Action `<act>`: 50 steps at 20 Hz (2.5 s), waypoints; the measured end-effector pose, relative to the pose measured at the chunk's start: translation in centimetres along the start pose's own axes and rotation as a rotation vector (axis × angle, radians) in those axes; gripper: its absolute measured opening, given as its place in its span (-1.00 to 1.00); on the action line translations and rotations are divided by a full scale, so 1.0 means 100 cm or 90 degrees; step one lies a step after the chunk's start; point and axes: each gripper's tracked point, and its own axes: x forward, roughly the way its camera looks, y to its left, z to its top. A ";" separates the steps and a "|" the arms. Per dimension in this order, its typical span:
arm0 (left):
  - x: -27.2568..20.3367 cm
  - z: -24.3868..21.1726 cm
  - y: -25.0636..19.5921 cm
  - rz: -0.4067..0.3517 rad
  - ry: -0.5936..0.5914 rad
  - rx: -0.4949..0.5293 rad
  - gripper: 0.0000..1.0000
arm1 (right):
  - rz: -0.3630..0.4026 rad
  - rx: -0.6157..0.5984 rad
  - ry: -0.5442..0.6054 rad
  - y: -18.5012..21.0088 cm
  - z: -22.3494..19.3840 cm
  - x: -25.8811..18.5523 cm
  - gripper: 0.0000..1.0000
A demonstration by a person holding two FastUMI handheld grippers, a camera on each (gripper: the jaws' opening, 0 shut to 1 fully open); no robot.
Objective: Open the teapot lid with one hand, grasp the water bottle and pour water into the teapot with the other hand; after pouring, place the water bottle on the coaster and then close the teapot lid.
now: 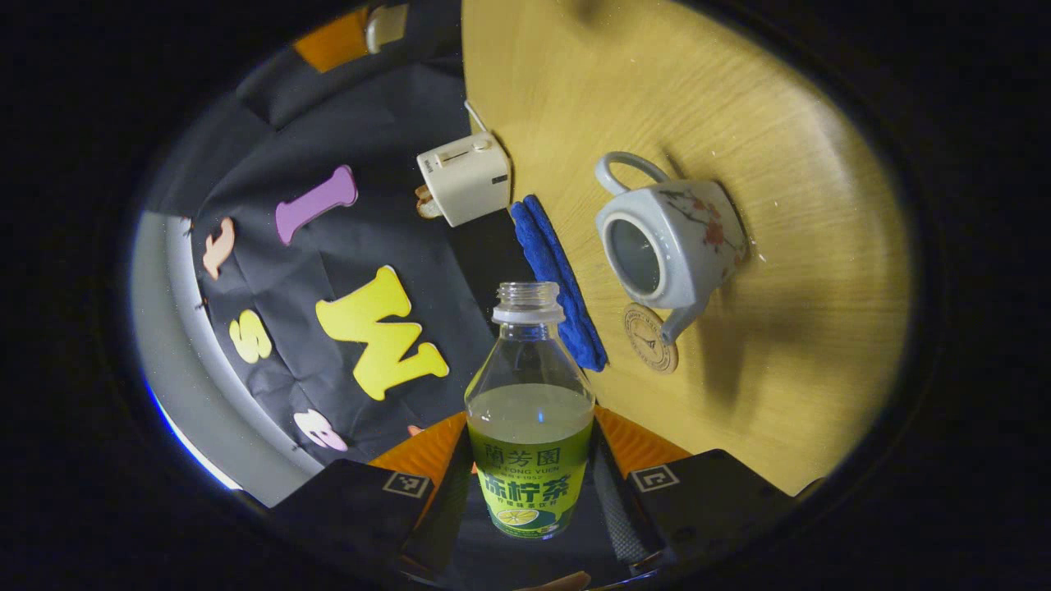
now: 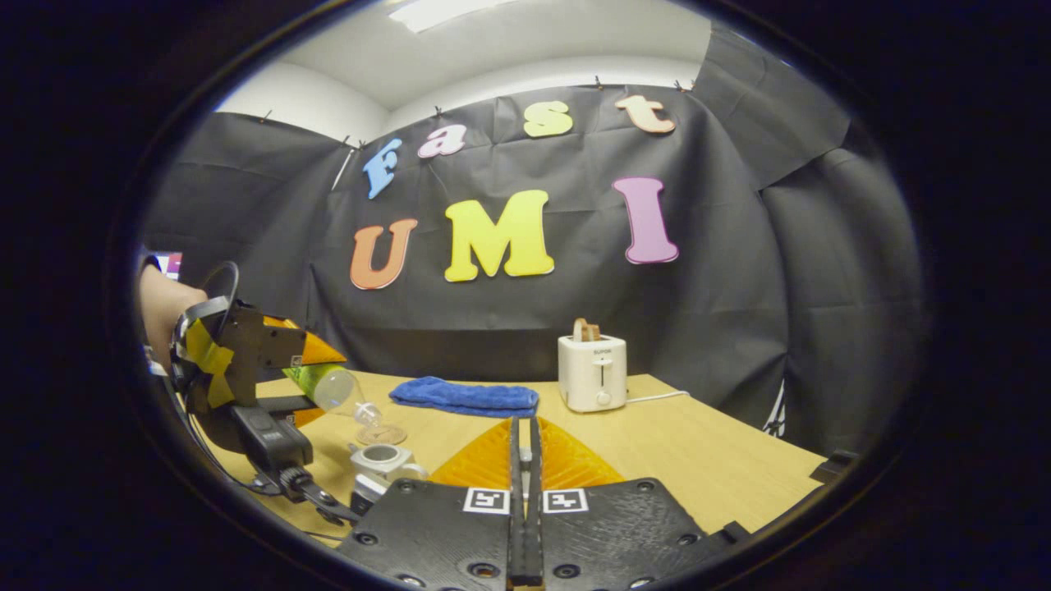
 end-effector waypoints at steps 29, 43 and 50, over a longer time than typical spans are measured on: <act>0.109 -0.005 0.004 -0.035 -0.156 -1.197 0.53 | 0.014 0.020 0.070 0.009 -0.049 0.021 -1.00; 0.038 -0.040 0.033 0.050 -0.174 -1.158 0.95 | 0.079 0.003 0.082 0.070 -0.046 0.023 -1.00; -0.026 -0.072 0.003 0.046 -0.120 -1.163 0.94 | 0.172 0.011 0.076 0.140 -0.033 0.036 -1.00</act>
